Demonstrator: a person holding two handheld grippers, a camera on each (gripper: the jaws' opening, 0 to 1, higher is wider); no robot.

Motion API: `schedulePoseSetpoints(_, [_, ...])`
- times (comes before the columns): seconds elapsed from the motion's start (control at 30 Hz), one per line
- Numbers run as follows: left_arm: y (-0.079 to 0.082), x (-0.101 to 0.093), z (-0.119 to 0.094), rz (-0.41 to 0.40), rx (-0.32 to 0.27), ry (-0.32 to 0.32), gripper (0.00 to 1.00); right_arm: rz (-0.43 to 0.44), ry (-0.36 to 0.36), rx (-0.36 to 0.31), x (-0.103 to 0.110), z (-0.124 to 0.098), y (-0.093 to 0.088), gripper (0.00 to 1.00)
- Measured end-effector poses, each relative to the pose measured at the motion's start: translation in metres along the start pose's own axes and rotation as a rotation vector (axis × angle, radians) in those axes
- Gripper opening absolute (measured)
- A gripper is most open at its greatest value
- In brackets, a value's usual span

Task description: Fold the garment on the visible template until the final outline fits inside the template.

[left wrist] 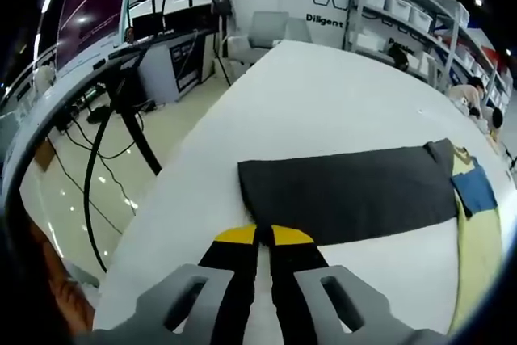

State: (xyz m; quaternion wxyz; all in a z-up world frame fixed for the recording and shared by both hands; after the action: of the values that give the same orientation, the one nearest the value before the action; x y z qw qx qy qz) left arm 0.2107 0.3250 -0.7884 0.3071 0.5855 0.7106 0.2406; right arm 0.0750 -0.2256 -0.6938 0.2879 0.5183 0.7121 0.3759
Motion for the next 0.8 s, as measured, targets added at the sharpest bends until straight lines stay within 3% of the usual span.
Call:
schedulePoseSetpoints(0.23, [0.020,-0.002,-0.014,0.029,-0.044,-0.029,0.01,-0.013,0.011,0.004,0.001,0.001,-0.001,0.99])
schedulePoseSetpoints(0.57, [0.028,-0.010,-0.017,0.054,-0.065,-0.074,0.01,-0.019,0.015,0.005,0.002,0.001,0.000,0.99])
schedulePoseSetpoints(0.8, [0.052,-0.033,-0.028,0.117,-0.127,-0.141,0.01,-0.023,0.019,0.006,0.002,0.001,-0.001,0.99])
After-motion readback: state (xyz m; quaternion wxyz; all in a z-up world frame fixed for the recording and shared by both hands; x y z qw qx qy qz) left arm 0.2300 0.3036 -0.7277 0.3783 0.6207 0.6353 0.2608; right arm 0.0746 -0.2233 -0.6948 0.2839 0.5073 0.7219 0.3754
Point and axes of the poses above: the point that each gripper's makers call its tool centre point, and the gripper's own axes: z roughly forward along the fingers, x roughly to its left, y roughly out of its top, the point moved 9 cm from there along -z, roughly backward along the fingers, and after that the axes turned 11 degrees about -y, right-handed, at the moved point
